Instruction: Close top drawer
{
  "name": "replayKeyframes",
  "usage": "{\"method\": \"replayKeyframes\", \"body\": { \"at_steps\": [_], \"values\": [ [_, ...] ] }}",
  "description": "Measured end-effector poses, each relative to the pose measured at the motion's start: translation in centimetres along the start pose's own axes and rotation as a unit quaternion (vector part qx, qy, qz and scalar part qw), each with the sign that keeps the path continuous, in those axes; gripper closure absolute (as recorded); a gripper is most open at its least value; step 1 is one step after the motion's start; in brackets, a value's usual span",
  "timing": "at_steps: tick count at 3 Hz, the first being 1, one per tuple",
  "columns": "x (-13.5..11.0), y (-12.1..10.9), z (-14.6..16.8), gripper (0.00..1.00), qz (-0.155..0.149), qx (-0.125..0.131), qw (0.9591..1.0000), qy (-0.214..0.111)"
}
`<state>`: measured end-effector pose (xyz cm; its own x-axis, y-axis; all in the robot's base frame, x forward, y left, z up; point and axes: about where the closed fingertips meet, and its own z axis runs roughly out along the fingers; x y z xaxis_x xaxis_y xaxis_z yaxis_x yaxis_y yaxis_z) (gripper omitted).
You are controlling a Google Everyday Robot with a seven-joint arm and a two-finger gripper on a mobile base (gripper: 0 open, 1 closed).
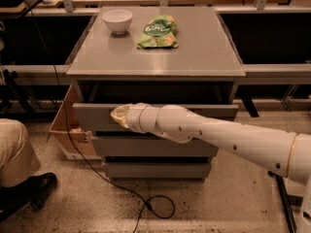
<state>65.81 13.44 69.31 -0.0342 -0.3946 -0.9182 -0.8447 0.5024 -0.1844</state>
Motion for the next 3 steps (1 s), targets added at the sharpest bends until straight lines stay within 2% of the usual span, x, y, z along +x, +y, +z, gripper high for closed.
{"method": "replayKeyframes", "body": {
  "at_steps": [1,2,3],
  "values": [
    [-0.4,-0.9,1.7,1.0,-0.018,0.016,0.9997,-0.002],
    [-0.5,-0.9,1.8,1.0,-0.02,0.018,0.9996,-0.002],
    [-0.4,-2.0,3.0,1.0,-0.063,0.038,0.9973,0.006]
  ]
}}
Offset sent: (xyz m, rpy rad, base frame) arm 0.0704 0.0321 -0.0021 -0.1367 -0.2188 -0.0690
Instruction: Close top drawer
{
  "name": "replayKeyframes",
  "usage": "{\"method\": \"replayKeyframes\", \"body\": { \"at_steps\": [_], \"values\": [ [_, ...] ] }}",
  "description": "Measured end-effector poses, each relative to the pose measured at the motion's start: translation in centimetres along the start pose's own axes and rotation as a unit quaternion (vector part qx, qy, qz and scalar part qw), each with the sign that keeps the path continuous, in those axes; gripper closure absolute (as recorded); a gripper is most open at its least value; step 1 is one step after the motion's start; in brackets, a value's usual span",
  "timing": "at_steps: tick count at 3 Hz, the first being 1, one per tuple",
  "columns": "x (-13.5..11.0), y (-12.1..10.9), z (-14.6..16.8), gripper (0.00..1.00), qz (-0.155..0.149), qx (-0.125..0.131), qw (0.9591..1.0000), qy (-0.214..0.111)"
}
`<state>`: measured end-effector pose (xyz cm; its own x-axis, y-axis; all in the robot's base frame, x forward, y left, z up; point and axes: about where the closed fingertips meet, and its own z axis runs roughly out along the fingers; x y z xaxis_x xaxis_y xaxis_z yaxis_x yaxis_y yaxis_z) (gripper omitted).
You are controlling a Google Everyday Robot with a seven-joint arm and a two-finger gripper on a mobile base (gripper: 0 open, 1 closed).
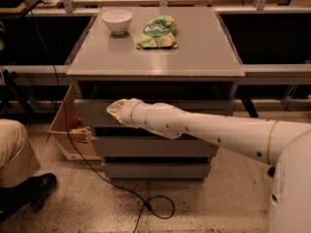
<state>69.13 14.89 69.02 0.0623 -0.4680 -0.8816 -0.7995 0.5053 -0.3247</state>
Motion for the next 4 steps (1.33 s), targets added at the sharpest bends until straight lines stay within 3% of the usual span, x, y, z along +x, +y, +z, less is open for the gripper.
{"method": "replayKeyframes", "body": {
  "at_steps": [2,4],
  "values": [
    [1.5,-0.1,-1.5,1.0,-0.058,0.023,0.9979,0.018],
    [2.3,-0.9,-2.6,1.0,-0.082,0.04,0.9955,0.026]
  ]
}}
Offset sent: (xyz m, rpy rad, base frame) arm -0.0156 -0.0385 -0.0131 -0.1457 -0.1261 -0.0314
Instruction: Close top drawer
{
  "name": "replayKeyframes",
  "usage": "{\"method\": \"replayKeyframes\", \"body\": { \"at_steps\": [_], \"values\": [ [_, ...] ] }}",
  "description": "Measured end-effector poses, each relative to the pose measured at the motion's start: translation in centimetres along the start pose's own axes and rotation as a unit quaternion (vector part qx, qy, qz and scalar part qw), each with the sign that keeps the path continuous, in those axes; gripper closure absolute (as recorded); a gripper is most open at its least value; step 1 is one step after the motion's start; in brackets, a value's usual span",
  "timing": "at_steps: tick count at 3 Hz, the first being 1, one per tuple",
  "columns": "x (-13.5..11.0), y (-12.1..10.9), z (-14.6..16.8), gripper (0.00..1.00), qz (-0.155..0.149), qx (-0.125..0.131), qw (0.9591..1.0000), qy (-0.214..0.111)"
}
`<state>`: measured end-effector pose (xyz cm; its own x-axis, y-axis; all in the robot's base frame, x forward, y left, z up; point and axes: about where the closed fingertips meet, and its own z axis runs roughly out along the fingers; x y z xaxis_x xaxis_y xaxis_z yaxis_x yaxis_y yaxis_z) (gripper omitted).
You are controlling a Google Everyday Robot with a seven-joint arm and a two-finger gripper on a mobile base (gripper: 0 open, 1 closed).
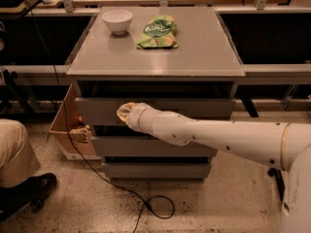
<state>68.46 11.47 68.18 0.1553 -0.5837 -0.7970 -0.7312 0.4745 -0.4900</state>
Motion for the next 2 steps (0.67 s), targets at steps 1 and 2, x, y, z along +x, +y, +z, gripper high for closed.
{"method": "replayKeyframes", "body": {
  "at_steps": [1,2],
  "values": [
    [0.27,-0.73,0.22,1.0,-0.005,0.006,1.0,0.001],
    [0.57,-1.55,0.64,1.0,-0.005,0.012,0.9999,0.003]
  ]
}}
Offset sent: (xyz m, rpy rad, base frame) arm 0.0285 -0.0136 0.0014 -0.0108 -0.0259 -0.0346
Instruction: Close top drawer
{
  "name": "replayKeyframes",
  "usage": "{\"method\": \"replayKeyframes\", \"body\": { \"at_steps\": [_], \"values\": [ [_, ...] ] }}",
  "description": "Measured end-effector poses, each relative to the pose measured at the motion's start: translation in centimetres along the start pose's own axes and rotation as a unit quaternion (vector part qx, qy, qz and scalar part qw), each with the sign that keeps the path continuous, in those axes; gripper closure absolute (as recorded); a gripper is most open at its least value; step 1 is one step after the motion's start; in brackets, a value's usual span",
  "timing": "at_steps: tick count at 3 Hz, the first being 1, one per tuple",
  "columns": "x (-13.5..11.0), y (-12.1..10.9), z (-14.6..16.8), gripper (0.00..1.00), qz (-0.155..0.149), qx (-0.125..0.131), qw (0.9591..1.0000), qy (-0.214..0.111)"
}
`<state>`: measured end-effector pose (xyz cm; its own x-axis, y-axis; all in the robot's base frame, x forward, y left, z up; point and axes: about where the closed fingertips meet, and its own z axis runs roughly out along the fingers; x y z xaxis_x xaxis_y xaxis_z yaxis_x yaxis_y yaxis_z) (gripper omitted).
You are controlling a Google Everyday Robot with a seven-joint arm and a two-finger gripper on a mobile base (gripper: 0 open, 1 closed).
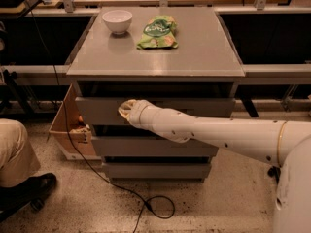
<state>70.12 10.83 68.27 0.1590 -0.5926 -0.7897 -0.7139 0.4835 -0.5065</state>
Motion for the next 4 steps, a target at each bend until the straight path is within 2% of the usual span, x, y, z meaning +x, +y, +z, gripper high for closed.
{"method": "replayKeyframes", "body": {
  "at_steps": [1,2,3,4],
  "values": [
    [0.4,0.6,-1.4,1.0,0.029,-0.014,0.9995,0.001],
    [0.8,0.8,-4.6,1.0,0.09,-0.045,0.9949,-0.007],
    [2.0,-0.5,-9.9,1.0,0.146,-0.072,0.9866,0.0],
    [3.4,-1.7,-16.1,1.0,0.177,-0.098,0.9786,0.037]
  ]
}}
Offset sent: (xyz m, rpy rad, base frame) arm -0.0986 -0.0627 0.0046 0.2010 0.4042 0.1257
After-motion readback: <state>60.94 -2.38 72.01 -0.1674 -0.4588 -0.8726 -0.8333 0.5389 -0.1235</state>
